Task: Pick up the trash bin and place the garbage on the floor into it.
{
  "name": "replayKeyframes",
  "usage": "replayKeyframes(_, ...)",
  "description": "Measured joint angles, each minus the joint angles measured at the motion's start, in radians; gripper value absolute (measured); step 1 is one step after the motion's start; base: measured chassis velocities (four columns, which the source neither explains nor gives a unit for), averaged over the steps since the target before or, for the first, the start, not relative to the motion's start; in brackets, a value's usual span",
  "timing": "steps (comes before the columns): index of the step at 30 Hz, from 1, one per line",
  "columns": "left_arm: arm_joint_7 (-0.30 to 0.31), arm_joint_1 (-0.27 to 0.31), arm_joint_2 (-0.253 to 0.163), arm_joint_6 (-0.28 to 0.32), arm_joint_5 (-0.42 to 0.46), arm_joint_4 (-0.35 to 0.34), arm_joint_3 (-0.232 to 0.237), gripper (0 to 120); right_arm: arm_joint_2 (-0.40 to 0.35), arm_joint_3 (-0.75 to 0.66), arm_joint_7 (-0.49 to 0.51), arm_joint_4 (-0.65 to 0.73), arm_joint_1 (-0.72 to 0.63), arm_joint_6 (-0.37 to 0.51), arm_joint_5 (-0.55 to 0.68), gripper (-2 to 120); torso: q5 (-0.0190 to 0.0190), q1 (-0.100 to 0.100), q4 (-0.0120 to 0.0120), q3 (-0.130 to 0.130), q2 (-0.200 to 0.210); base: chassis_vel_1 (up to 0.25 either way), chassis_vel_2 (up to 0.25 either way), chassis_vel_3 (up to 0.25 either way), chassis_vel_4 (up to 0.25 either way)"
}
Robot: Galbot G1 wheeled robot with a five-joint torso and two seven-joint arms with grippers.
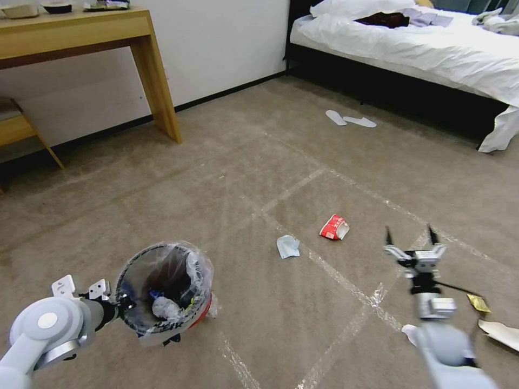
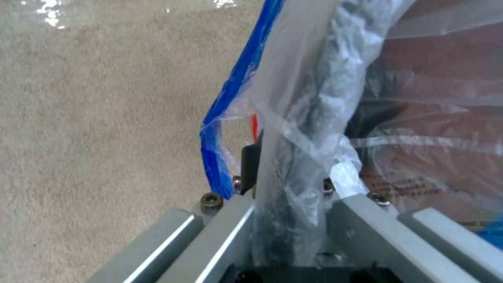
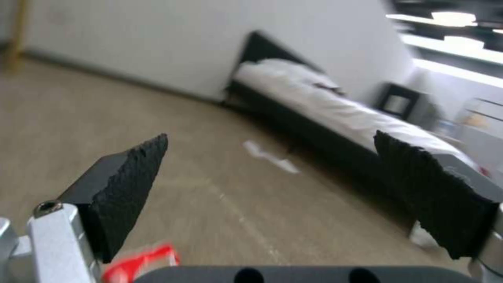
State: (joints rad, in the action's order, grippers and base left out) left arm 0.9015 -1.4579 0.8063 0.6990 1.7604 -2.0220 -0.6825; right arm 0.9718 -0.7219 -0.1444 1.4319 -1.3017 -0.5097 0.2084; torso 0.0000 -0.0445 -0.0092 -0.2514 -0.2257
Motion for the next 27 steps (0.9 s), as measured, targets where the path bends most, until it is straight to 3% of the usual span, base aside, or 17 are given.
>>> replayKeyframes(1,0.0,0.0,-0.006,0.0,0.001,0.0,0.0,0,-0.061,0.017,-0.054,-0.049,0.011,-0.011,0.031,100,0.0008,0.0,-0.0002,0.0,0.0,0.0,0.0,0.0,0.0)
replayKeyframes(2,0.0,0.0,-0.006,0.0,0.001,0.0,0.0,0,-0.061,0.017,-0.054,-0.049,0.011,-0.011,0.031,100,0.0008,0.0,-0.0002,0.0,0.0,0.0,0.0,0.0,0.0)
replayKeyframes(4,0.0,-0.001,-0.01,-0.001,0.0,0.0,-0.003,0,-0.178,0.049,-0.204,-0.177,0.05,-0.037,0.072,100,0.0014,0.0,0.0006,0.0,0.0,0.0,0.0,0.0,0.0)
replayKeyframes(5,0.0,-0.001,-0.01,-0.001,0.0,0.0,-0.003,0,-0.178,0.049,-0.204,-0.177,0.05,-0.037,0.072,100,0.0014,0.0,0.0006,0.0,0.0,0.0,0.0,0.0,0.0)
replayKeyframes(6,0.0,-0.002,-0.008,-0.001,-0.001,0.001,-0.004,0,-0.222,0.058,-0.275,-0.224,0.063,-0.048,0.073,100,0.0012,0.0,0.0006,0.0,0.0,0.0,0.0,0.0,0.0)
replayKeyframes(8,-0.003,-0.004,-0.003,-0.001,-0.006,0.006,-0.004,0,-0.31,0.078,-0.444,-0.33,0.107,-0.094,0.04,100,0.0005,0.0,0.0004,0.0,0.0,0.0,0.0,0.0,0.0)
replayKeyframes(9,-0.003,-0.004,-0.003,-0.001,-0.006,0.006,-0.004,0,-0.31,0.078,-0.444,-0.33,0.107,-0.094,0.04,100,0.0005,0.0,0.0004,0.0,0.0,0.0,0.0,0.0,0.0)
replayKeyframes(10,-0.011,0.001,-0.004,0.0,-0.01,0.013,0.0,0,-0.357,0.087,-0.529,-0.383,0.132,-0.111,0.002,100,0.0009,0.0,0.0005,0.0,0.0,0.0,0.0,0.0,0.0)
replayKeyframes(12,-0.025,0.018,-0.013,0.002,-0.012,0.027,0.015,0,-0.425,0.115,-0.605,-0.436,0.156,-0.128,-0.037,100,0.0,0.0,0.0,0.0,0.0,0.0,0.0,0.0,0.0)
replayKeyframes(22,-0.051,0.043,-0.032,0.006,-0.014,0.045,0.038,0,-0.487,0.233,-0.763,-0.568,0.275,-0.126,-0.21,100,0.0002,0.0,0.0005,0.0,0.0,0.0,0.0,0.0,0.0)
replayKeyframes(27,-0.056,0.044,-0.023,0.006,-0.02,0.045,0.038,0,-0.429,0.33,-0.81,-0.655,0.35,-0.123,-0.303,100,0.0003,0.0,0.0001,0.0,0.0,0.0,0.0,0.0,0.0)
